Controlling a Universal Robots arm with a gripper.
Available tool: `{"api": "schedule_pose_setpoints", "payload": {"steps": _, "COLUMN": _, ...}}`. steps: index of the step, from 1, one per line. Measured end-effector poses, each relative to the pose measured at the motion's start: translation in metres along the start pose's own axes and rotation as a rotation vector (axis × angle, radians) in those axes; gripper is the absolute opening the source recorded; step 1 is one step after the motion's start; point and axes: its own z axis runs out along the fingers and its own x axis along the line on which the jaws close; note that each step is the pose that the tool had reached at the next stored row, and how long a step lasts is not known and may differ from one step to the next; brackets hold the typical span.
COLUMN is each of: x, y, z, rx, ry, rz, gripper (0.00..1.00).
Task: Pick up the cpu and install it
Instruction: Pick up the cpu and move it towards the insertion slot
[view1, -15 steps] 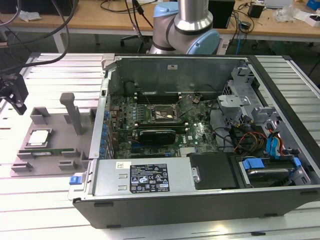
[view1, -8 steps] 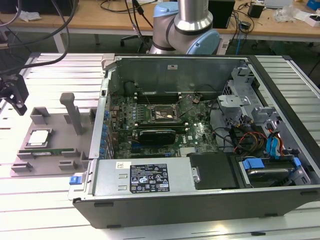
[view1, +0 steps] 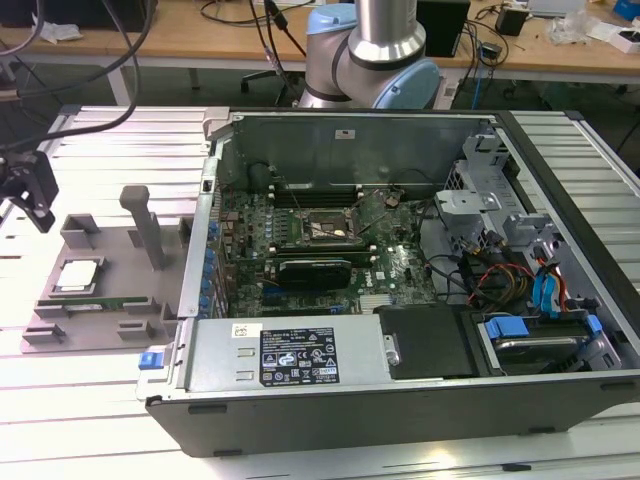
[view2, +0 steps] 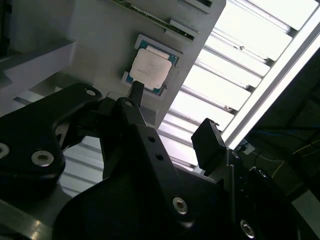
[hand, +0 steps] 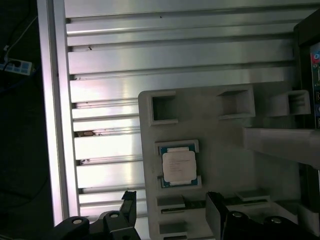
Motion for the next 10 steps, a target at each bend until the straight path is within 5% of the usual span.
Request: {"api": "schedule_pose_setpoints", "payload": {"steps": 10, "x": 0.0001, "y": 0.0, "z": 0.0036, "rx": 0.0004, "ry": -0.0001, "rz": 0.0, "gripper": 0.66}}
